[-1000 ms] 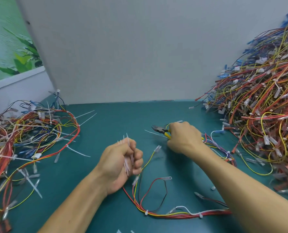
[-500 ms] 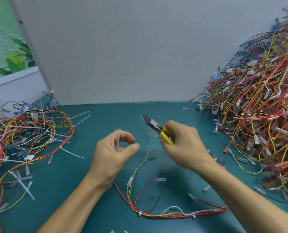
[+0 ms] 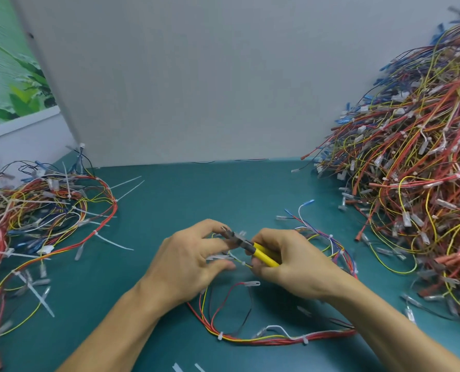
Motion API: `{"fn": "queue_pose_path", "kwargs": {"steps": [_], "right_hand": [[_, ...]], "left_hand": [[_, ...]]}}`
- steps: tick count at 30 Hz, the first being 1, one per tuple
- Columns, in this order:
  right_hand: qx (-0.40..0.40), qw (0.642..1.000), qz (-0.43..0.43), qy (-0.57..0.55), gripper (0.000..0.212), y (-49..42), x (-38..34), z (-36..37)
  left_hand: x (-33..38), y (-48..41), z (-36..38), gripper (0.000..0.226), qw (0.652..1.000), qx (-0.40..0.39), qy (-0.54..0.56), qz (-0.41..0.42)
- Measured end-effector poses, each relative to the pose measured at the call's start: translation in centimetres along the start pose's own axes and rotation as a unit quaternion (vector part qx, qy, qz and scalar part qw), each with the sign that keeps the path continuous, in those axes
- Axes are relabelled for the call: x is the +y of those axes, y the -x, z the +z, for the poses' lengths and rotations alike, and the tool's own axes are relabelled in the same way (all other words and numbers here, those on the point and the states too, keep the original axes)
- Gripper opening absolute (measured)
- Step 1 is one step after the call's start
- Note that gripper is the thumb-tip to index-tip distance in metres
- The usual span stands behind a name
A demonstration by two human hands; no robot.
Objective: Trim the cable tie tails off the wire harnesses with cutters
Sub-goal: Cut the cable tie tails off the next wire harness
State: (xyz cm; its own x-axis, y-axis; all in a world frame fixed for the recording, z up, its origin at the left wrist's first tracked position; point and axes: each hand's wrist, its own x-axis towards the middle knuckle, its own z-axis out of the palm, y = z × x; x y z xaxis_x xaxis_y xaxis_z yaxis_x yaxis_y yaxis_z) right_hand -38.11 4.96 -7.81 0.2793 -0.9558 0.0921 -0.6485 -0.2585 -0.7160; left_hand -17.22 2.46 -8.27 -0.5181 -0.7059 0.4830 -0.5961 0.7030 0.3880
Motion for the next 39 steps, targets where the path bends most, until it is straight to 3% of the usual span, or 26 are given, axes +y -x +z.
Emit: {"fn": "queue_pose_path", "kwargs": {"steps": [5,11,15,19,24,26,28,32,35,39], "right_hand": [[-0.003,1.000,-0.003,0.006,0.010,0.0,-0.1,0.1],[0.057,0.998,-0.011,-0.007,0.016,0.0,-0.5,-0.4],[0.131,0.989,-0.023,0.060,0.021,0.4,-1.0,-1.5],[0.147,0.978,-0.052,0.141,0.022,1.0,-1.7,-2.7],[0.254,0.961,-0.106,0.029,0.024,1.5,-2.6,-3.4],[0.238,0.961,-0.128,0.058,0.025,1.6,-2.7,-4.0],[0.167,0.964,-0.121,0.169,0.028,1.7,-2.2,-4.4],[0.021,0.911,-0.068,0.406,0.015,1.7,-1.2,-3.6],[-0.025,0.896,-0.057,0.439,0.009,1.6,-1.1,-3.1],[-0.022,0.892,-0.059,0.448,0.013,1.4,-0.7,-2.8]], "left_hand": [[0.3,-0.1,0.6,0.009,0.998,-0.020,0.005,0.061],[-0.2,-0.2,1.0,0.007,0.985,-0.090,0.108,-0.098],[-0.5,-0.3,0.8,0.022,0.957,-0.195,0.142,-0.159],[-0.4,-0.5,0.3,0.045,0.943,-0.222,0.170,-0.181],[-0.6,-0.3,0.3,0.019,0.941,-0.215,0.185,-0.185],[-0.7,-0.3,0.3,0.014,0.939,-0.209,0.197,-0.189],[-0.7,-0.3,0.3,0.010,0.934,-0.202,0.221,-0.196],[-0.9,-0.3,0.2,0.011,0.927,-0.195,0.251,-0.199],[-0.9,-0.2,0.2,0.013,0.916,-0.197,0.281,-0.207],[-0.8,-0.1,0.2,0.011,0.918,-0.192,0.276,-0.208]]}}
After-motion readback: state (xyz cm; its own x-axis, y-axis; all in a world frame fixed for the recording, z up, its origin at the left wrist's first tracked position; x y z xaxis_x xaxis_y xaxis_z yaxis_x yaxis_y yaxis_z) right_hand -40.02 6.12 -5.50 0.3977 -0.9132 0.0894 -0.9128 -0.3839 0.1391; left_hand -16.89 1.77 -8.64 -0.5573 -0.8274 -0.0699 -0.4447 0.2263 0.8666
